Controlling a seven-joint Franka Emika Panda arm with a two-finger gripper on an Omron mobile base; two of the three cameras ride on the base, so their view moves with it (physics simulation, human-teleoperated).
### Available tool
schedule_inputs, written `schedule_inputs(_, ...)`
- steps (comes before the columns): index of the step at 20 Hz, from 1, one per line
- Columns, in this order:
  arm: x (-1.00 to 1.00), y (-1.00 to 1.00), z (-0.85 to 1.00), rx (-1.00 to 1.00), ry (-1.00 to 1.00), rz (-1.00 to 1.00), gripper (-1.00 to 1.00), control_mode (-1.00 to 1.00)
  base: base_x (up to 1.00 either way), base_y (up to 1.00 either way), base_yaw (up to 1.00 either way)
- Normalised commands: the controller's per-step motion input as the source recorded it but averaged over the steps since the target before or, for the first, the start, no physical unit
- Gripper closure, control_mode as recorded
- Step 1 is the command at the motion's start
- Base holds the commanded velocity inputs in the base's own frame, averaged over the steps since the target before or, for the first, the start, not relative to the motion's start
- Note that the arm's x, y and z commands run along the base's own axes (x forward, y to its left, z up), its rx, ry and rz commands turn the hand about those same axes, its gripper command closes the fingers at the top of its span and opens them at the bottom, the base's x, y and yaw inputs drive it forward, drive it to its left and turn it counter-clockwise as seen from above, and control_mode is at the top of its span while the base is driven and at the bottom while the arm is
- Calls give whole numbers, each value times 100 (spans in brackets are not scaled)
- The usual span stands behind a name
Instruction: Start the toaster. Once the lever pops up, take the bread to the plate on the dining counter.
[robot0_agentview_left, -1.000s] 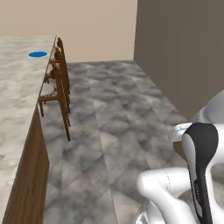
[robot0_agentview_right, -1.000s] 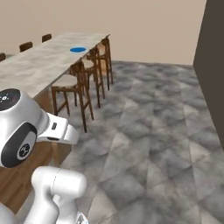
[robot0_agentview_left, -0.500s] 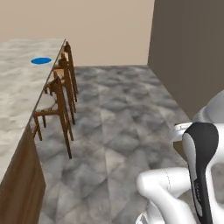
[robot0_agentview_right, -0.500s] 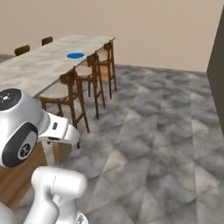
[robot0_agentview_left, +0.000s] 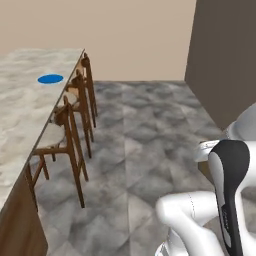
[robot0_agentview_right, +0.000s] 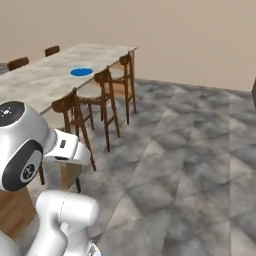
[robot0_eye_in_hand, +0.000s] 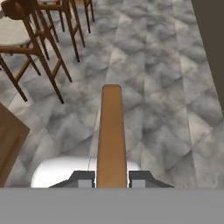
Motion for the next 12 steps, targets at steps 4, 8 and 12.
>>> schedule_inputs(4, 0, 0, 0, 0, 0, 0, 100, 100, 100, -40, 17)
schedule_inputs(8, 0, 0, 0, 0, 0, 0, 100, 100, 100, -45, 17)
schedule_inputs(12, 0, 0, 0, 0, 0, 0, 100, 100, 100, -59, 21)
